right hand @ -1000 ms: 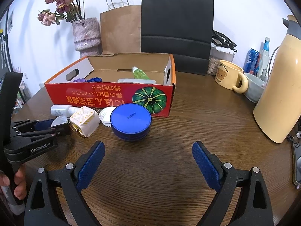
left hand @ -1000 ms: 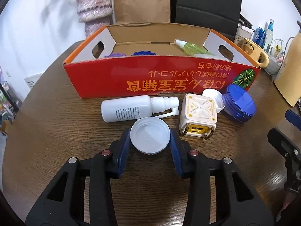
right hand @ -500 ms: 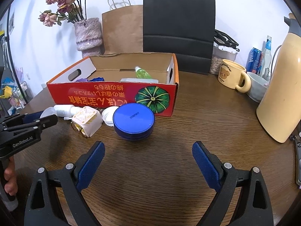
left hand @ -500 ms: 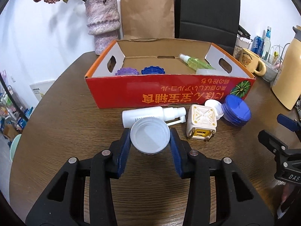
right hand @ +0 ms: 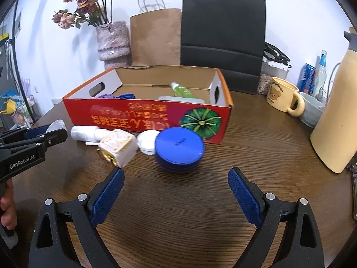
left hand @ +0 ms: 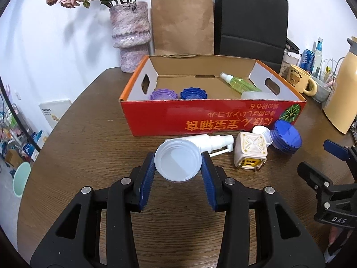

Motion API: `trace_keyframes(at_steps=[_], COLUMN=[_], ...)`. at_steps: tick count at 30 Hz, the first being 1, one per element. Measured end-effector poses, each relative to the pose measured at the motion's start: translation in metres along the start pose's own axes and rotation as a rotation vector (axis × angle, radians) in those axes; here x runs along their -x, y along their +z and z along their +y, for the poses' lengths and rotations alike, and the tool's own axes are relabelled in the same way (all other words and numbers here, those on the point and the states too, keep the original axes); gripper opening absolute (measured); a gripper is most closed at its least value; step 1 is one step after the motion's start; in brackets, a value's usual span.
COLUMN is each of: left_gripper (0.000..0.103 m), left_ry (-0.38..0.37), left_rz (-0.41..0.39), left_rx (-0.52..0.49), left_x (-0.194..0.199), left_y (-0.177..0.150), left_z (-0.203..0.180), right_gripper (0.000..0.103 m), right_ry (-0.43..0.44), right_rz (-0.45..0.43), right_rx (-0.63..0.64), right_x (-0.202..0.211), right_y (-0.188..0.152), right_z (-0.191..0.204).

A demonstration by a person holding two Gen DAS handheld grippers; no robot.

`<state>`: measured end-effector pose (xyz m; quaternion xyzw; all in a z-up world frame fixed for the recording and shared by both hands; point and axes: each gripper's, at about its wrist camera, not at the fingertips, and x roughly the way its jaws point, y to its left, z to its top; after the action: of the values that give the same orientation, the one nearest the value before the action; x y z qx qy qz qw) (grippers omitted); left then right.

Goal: Organize rigid objects
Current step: 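Grasp the beige cube adapter with the right tool while the left tool holds the white lid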

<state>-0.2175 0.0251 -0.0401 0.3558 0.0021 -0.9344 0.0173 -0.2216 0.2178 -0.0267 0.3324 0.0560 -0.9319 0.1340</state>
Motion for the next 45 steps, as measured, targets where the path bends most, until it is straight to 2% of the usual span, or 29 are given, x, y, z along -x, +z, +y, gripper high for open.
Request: trace_keyframes(at_steps=[10, 25, 28, 29, 32, 35, 39, 45], left_gripper=[0.037, 0.037, 0.037, 0.037, 0.037, 0.037, 0.037, 0.037], left_ry=[0.014, 0.035, 0.036, 0.036, 0.036, 0.035, 0.035, 0.036], left_rz=[-0.019, -0.031, -0.031, -0.030, -0.029, -0.028, -0.026, -0.025], left_rx=[0.006, 0.018, 0.018, 0.019, 0.019, 0.018, 0.013, 0.014], left_x=[0.004, 0.005, 0.005, 0.004, 0.005, 0.004, 0.004, 0.003], left_y=[0.002, 0.004, 0.004, 0.004, 0.005, 0.004, 0.002, 0.002], left_z=[0.018, 0.043, 0.045, 0.045, 0.046, 0.048, 0.048, 0.047], right_gripper=[0.097, 0.097, 0.086, 0.079, 0.076, 0.055, 0.051, 0.049], right_ry=[0.000, 0.010, -0.002, -0.001, -0.011, -0.006, 0.007, 0.019], right_rz=[0.009, 0.072, 0.094, 0.100, 0.129, 0.142, 0.136, 0.103], right_rx=[0.006, 0.068, 0.069, 0.065, 0.040, 0.021, 0.019, 0.017], right_x=[-0.010, -0.045, -0.054, -0.056, -0.066, -0.070, -0.067, -0.058], right_y=[0.007, 0.025, 0.028, 0.029, 0.032, 0.033, 0.031, 0.030], right_z=[0.028, 0.080, 0.087, 0.087, 0.085, 0.083, 0.082, 0.078])
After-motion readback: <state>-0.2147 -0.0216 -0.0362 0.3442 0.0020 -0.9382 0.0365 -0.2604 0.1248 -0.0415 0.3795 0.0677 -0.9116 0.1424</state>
